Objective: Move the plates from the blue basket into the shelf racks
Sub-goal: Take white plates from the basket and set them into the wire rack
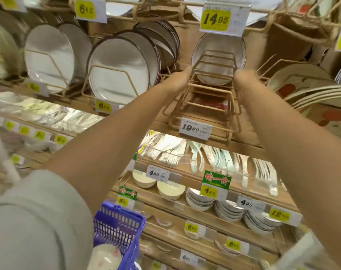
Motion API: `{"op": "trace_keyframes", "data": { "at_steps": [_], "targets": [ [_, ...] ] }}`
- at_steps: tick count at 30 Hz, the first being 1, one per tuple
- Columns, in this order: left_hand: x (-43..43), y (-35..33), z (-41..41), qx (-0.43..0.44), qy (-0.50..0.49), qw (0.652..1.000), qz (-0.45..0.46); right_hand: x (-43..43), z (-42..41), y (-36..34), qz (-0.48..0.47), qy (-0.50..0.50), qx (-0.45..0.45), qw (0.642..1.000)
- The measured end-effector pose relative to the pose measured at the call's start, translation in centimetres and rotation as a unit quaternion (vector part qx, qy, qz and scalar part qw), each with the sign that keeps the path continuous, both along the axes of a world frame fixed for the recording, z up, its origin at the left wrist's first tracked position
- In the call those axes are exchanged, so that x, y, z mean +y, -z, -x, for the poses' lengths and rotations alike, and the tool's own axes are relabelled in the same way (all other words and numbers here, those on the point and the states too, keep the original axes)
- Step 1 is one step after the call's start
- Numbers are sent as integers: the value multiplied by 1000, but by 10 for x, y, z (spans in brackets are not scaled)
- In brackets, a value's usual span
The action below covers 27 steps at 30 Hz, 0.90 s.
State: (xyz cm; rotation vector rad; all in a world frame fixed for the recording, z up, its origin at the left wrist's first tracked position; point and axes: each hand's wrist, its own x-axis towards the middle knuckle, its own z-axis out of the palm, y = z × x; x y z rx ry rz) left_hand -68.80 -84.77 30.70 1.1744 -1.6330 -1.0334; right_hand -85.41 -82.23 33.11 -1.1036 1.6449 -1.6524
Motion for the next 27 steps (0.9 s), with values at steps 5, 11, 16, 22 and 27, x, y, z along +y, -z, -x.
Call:
{"op": "trace_keyframes", "data": {
  "at_steps": [5,11,16,22,27],
  "targets": [
    [82,23,-33,0,-23,999,32,87,-39,-1,78,-27,-2,997],
    [185,61,-107,176,12,984,-6,175,-85,50,209,-23,-10,978],
    [240,120,-200,242,-37,968,-57,208,-143,143,163,-50,-53,984],
    [272,205,-334,217,-197,939,-177,220,-240,252,-26,-114,-96,989],
    [287,272,-423,192,-275,904,-266,225,-311,323,-138,-143,-81,977]
  ]
}}
